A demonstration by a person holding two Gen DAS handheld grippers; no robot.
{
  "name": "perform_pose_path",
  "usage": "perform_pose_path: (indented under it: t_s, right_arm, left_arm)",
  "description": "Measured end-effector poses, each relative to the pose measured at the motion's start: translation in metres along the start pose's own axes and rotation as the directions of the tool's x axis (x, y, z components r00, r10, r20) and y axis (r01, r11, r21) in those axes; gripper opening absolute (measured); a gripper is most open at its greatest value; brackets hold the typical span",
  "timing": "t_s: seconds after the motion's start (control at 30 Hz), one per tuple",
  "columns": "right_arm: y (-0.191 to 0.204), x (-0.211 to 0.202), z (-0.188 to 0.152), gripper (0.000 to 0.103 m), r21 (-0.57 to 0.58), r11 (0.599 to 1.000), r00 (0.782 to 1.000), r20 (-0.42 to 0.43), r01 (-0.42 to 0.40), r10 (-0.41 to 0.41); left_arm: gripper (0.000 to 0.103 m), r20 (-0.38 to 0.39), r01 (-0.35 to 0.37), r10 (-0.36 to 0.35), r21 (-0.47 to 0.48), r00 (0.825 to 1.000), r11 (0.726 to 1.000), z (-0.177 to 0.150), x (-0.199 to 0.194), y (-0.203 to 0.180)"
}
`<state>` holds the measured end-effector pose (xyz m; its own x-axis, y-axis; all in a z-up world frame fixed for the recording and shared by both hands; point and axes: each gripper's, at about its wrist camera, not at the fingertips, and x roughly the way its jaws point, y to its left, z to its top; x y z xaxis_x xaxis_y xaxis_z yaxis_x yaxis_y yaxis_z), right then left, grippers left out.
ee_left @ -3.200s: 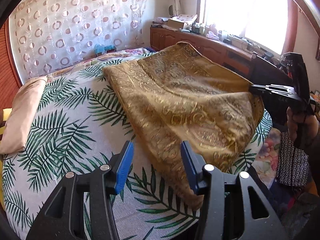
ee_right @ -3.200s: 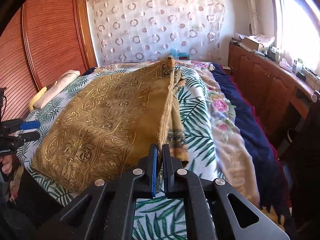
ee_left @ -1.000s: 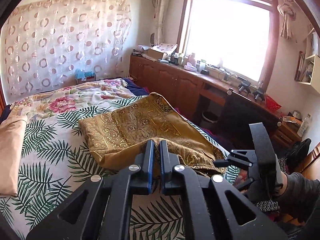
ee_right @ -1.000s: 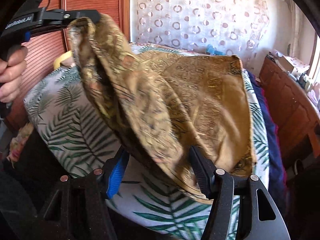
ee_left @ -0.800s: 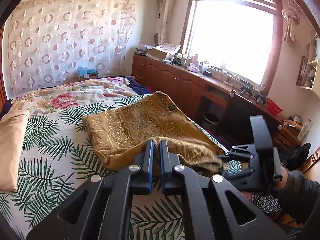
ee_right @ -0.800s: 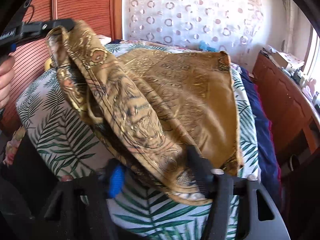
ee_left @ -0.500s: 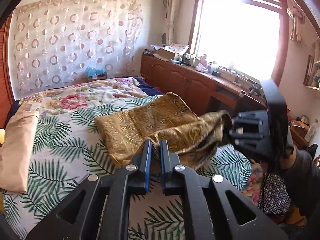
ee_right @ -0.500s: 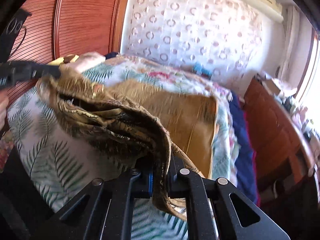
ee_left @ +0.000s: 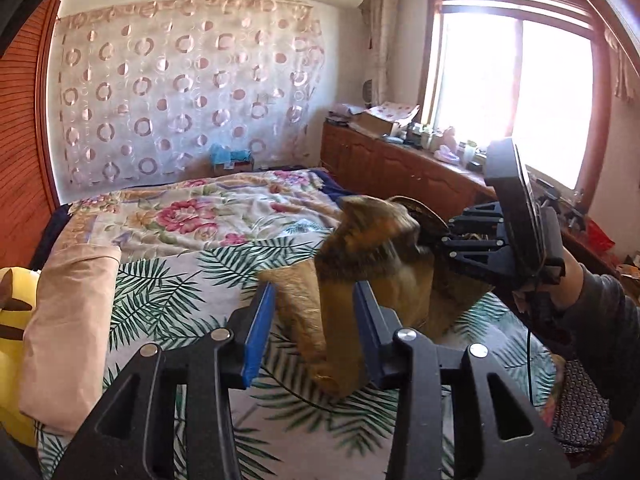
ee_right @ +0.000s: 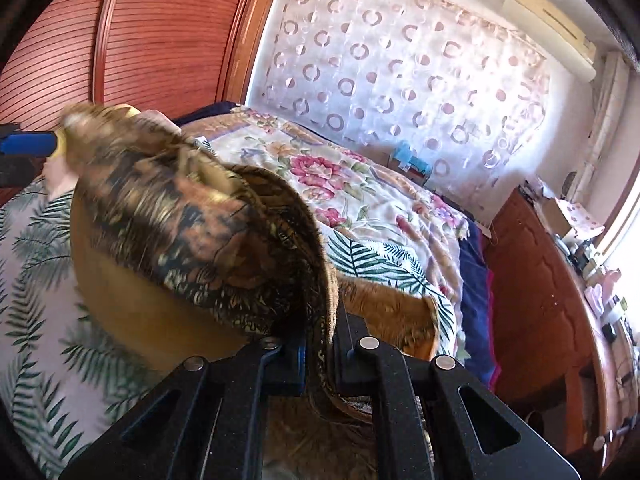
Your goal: Fold small clothes
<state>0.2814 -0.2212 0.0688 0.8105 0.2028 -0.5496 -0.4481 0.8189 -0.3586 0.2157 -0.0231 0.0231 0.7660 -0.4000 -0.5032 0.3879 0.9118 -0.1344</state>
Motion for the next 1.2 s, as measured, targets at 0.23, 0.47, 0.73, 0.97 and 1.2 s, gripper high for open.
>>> perform_pose_path:
  t_s: [0.23,0.47,0.73,0.97,1.2]
  right_arm:
    - [-0.022,0.060,0.022,0.010,0.083,0.993,0.995,-0.041,-0.086,0.090]
    - [-0.059,0.050,0.030,0.039,0.250,0.951,0.984,0.036,-0.180,0.176]
    - [-0.054,-0.007,0.007,0.043,0.207,0.977,0.997,0.058,-0.053,0.042]
    - [-0.057,-0.003,-0.036,0.043,0.201,0.980,0.992,-0.124,-0.008,0.033]
    - [-0.069,0.003,-0.047,0.039,0.311,0.945,0.980,-0.138,-0.098,0.147]
  left_arm:
    - [0.042,-0.074,0.001,-0.002,-0.009,0.997,1.000,-0.003,0.045,0.010]
    - [0.042,-0.113,0.012,-0.009,0.023,0.994,1.000,-0.003,0.069,-0.003]
    - [0.042,-0.151,0.010,-0.001,0.055,0.989,0.998,-0.001,0.085,-0.016]
    - [0.042,-0.227,-0.001,0.015,0.065,0.974,0.998,0.001,0.115,-0.013]
    - [0.042,-0.267,-0.029,0.041,0.050,0.963,0.998,-0.001,0.134,-0.007]
